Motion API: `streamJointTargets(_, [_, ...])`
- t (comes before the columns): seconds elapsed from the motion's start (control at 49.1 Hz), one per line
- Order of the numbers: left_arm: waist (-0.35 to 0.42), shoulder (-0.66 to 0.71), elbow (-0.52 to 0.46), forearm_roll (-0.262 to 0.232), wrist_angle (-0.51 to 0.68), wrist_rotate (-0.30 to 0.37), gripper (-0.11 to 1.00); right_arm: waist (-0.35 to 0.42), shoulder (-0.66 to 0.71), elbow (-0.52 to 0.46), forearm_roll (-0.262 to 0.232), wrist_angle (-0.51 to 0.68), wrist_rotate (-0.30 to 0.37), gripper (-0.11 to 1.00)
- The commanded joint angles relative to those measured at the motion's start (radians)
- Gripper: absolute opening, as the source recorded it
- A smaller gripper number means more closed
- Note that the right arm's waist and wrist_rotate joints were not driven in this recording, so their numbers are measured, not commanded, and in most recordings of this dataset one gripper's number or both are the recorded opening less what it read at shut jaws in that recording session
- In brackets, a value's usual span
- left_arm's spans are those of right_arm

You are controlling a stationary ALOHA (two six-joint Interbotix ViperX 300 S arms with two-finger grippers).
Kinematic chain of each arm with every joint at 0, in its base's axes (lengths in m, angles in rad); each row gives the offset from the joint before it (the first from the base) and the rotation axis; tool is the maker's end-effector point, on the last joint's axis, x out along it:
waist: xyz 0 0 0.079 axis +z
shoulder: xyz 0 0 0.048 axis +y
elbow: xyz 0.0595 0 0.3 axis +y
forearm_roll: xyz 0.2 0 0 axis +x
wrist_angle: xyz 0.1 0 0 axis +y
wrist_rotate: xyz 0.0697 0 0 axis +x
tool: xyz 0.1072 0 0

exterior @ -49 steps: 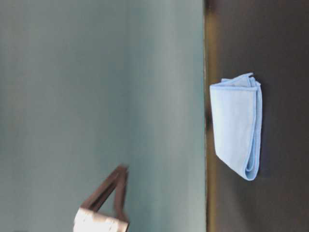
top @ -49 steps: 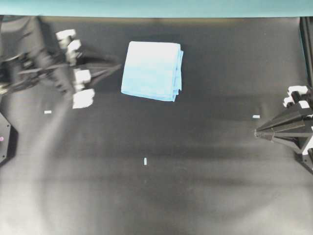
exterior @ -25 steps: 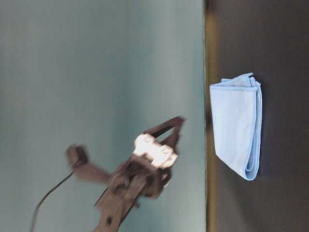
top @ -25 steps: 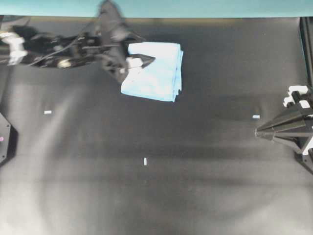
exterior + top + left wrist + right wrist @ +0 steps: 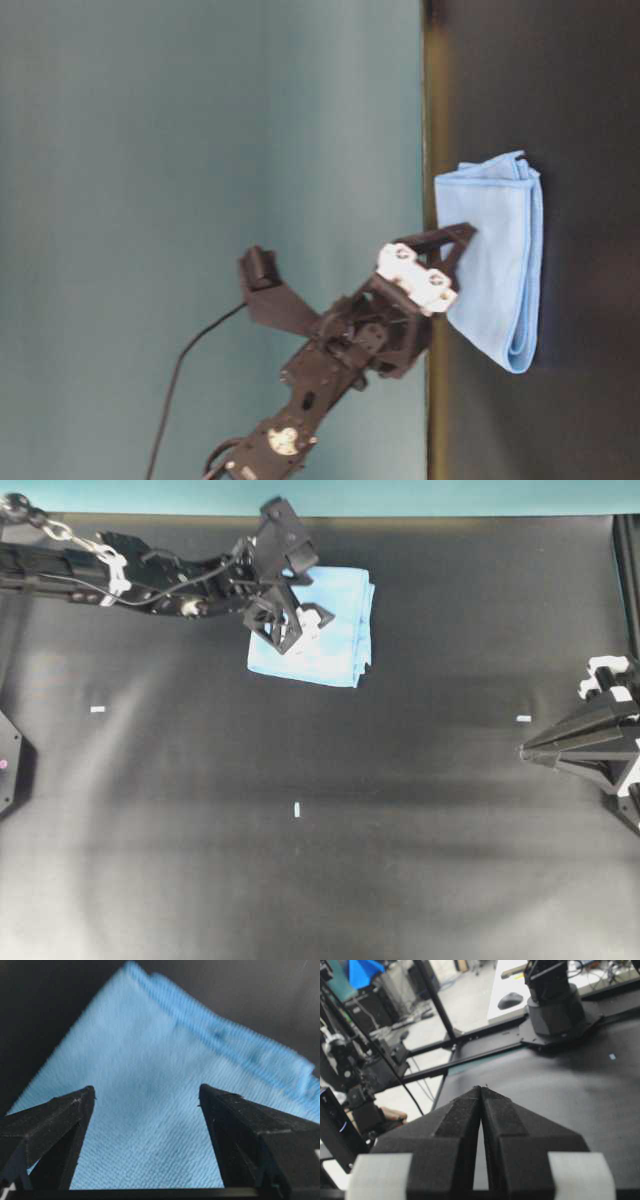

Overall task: Push a blue cloth with the left arm to wipe the desk.
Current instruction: 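Press the left gripper on the cloth and drag it toward the near edge, then keep pushing the blue cloth with the left gripper toward the near-left corner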

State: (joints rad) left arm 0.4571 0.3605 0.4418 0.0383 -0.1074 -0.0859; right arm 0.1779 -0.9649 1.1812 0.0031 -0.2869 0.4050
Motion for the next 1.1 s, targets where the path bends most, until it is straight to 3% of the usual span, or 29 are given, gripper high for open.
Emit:
streamJointTargets(0.0, [-0.002, 0.011, -0.006, 0.003, 0.003, 0.000, 0.81, 0.000, 0.009, -0.014, 0.000, -0.002, 0.000, 0.00])
streamJointTargets(0.428, [-0.023, 0.003, 0.035, 0.003, 0.041, 0.000, 0.81, 0.000, 0.008, -0.014, 0.000, 0.002, -0.002, 0.00])
streamJointTargets(0.814, [-0.109, -0.107, 0.207, 0.003, -0.040, 0.000, 0.81, -0.002, 0.003, -0.003, 0.000, 0.003, 0.000, 0.00])
streamJointTargets(1.079, [-0.215, -0.166, 0.327, 0.003, -0.069, 0.000, 0.81, 0.000, -0.002, -0.003, 0.000, 0.002, 0.000, 0.00])
